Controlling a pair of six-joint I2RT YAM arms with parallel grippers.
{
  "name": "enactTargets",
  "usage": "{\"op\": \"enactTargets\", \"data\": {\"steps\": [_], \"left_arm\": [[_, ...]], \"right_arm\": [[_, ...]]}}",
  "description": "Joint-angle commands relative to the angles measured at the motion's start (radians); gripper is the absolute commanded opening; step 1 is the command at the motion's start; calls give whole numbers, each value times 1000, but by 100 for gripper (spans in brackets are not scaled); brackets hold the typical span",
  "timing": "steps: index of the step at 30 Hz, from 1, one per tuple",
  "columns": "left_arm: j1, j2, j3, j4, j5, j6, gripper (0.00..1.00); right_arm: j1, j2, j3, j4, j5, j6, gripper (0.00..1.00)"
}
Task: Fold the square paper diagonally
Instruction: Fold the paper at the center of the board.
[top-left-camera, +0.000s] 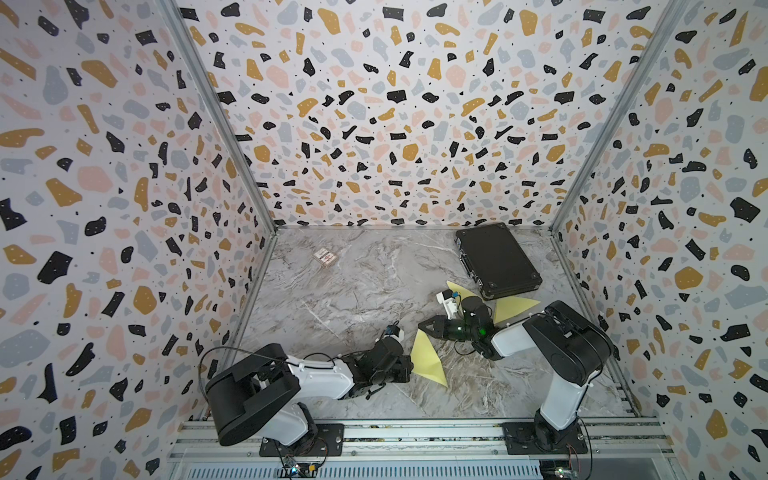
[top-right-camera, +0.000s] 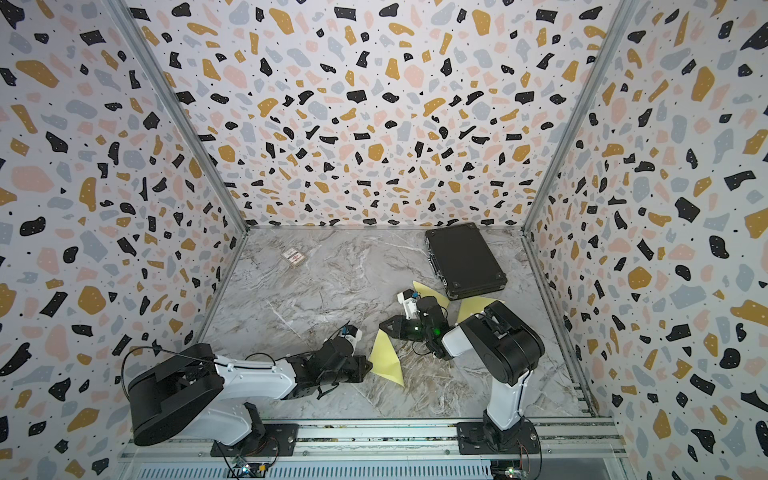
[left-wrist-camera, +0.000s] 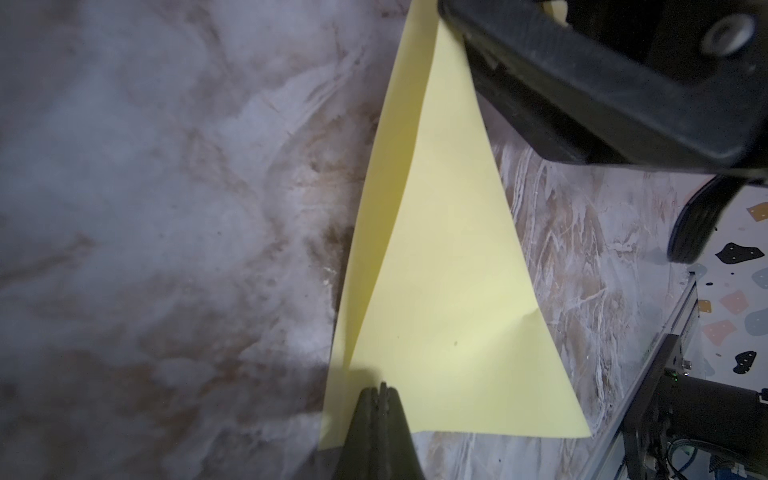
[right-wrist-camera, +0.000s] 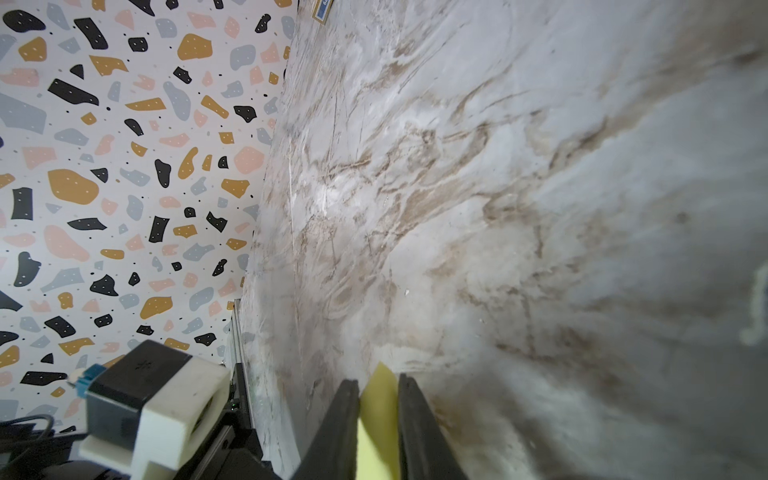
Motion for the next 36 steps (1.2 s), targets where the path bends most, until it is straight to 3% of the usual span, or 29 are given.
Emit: {"op": "enactTargets", "data": {"steps": [1, 7, 12, 20, 27, 31, 36], "left_arm": [[-4, 50, -51, -294, -23, 16, 0], [-4, 56, -48, -294, -24, 16, 0], [-4, 61, -50, -291, -27, 17, 0], [-3, 61, -54, -289, -30, 13, 0], [-3, 70, -51, -289, -29, 12, 0], [-4, 79, -50, -289, -32, 12, 0], [-4, 84, -50, -289, -30, 12, 0]], "right_arm": [[-3, 9, 23, 13, -21, -11, 26], [-3, 30, 21, 20, -31, -11, 38], [-3, 46, 3, 52, -42, 1, 39], [-3, -10, -3, -127, 12, -87, 39], [-2, 49, -2, -2, -54, -24, 39], [-1, 66, 10, 15, -71, -17, 30], [-1, 98, 21, 90, -98, 28, 12]]}}
